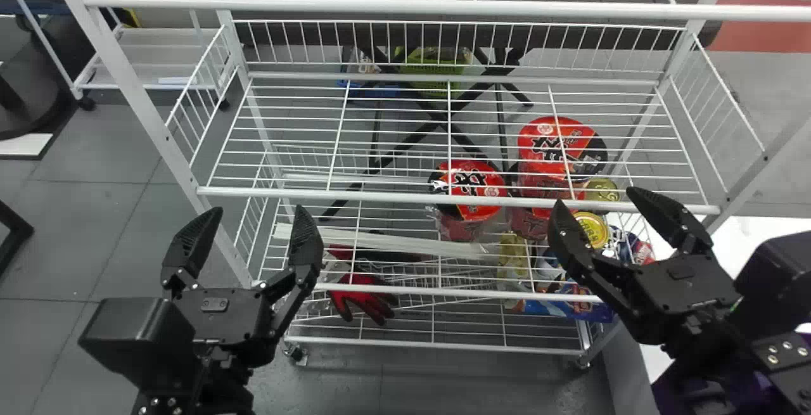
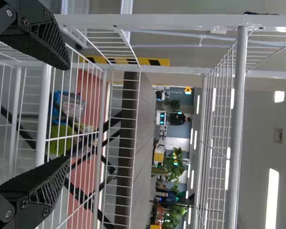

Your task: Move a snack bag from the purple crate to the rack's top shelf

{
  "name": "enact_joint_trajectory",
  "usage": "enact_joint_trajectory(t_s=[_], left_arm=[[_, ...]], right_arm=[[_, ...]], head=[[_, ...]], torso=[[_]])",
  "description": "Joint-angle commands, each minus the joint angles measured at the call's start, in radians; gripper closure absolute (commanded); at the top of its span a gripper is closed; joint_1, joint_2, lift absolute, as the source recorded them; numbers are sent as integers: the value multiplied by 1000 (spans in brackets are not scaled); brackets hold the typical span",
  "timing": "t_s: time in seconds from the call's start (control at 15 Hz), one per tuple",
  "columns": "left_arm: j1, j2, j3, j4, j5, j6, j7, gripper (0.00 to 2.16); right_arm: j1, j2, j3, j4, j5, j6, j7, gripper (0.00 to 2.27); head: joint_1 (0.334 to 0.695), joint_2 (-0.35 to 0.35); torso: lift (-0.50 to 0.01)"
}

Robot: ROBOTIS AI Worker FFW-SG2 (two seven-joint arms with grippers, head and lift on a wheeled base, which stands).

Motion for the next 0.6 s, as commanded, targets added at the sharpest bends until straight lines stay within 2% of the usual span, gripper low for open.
enact_joint_trajectory(t_s=[0.0, 0.53], left_arm=[[3, 0, 0, -1, 0, -7, 3, 164], [4, 0, -2, -10, -12, -7, 10, 161]], right_arm=[[-2, 0, 0, 0, 0, 0, 0, 174], [3, 3, 1, 0, -1, 3, 0, 174]], head=[[695, 20], [695, 24]], torso=[[-374], [-406]])
